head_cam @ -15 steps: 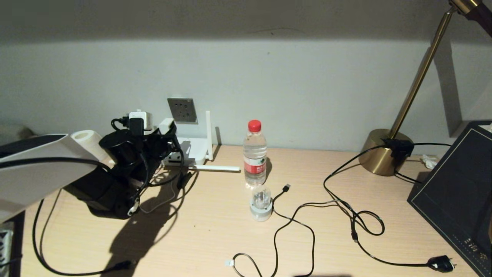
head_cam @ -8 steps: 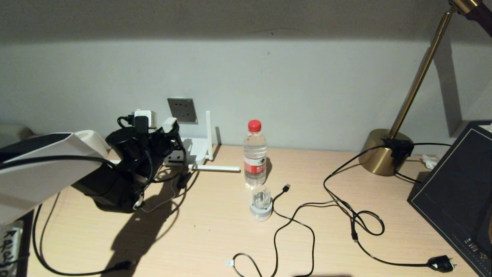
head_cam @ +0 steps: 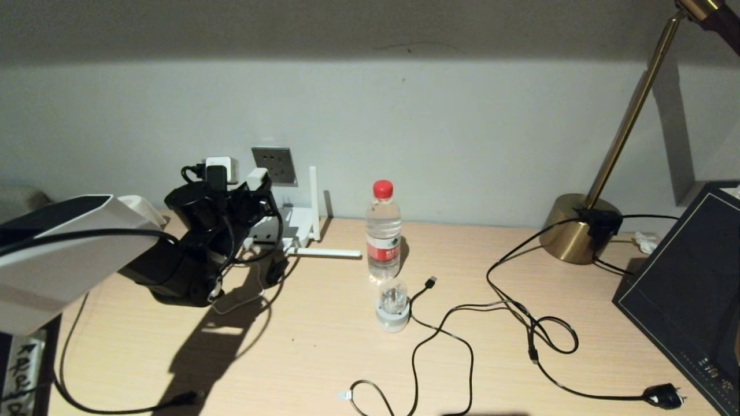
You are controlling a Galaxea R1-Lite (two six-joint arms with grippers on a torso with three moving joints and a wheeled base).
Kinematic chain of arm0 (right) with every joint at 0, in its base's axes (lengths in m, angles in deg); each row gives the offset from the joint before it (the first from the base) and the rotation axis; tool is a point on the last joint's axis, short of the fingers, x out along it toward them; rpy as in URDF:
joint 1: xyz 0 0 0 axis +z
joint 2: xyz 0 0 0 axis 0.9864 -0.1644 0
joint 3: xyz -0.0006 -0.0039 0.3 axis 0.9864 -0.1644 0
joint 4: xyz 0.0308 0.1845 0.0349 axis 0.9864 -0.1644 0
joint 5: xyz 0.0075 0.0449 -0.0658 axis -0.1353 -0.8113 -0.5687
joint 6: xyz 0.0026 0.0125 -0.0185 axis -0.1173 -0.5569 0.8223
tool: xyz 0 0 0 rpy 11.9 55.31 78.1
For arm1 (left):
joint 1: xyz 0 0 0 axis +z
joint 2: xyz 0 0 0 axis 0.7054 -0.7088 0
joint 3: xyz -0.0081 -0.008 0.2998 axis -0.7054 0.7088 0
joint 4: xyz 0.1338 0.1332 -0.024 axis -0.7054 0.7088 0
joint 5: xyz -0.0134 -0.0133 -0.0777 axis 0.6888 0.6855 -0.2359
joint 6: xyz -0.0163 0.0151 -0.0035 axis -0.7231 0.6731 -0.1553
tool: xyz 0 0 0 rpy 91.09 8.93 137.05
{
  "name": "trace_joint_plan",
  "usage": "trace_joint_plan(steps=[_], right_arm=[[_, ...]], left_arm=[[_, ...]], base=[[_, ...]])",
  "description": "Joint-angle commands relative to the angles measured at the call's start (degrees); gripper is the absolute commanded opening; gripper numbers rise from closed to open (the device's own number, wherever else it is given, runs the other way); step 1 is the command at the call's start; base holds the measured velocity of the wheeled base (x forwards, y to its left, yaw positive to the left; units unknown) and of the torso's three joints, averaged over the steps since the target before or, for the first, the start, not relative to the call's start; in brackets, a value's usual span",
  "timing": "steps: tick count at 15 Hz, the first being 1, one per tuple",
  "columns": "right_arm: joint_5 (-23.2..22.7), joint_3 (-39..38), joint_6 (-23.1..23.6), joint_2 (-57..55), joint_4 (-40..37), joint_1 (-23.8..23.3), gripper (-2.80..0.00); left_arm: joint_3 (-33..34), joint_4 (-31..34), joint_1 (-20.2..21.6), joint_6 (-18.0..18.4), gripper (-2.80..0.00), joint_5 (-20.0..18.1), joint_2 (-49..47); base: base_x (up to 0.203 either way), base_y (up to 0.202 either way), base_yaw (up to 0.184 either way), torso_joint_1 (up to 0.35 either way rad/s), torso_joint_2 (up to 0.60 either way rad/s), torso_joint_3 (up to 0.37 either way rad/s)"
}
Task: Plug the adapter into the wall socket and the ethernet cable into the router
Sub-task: Align plug and socket
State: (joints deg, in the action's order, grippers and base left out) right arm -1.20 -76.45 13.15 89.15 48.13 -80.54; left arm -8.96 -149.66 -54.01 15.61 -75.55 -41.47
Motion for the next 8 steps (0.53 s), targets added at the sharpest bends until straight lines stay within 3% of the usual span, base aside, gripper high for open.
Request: trace_joint_plan(steps=[1, 8], right_arm=[[0.0, -1.8, 0.0, -0.1, 0.0, 0.0, -2.80], [0.0, -1.8, 0.0, -0.1, 0.0, 0.0, -2.80]], left_arm=[[-0.3, -0.4, 0.0, 0.0, -2.80, 0.0, -0.2], [-2.4, 0.2, 0.1, 0.0, -2.80, 0.0, -1.6]], base=[[0.000, 0.000, 0.000, 0.000, 0.00, 0.000], [0.000, 0.000, 0.000, 0.000, 0.00, 0.000]])
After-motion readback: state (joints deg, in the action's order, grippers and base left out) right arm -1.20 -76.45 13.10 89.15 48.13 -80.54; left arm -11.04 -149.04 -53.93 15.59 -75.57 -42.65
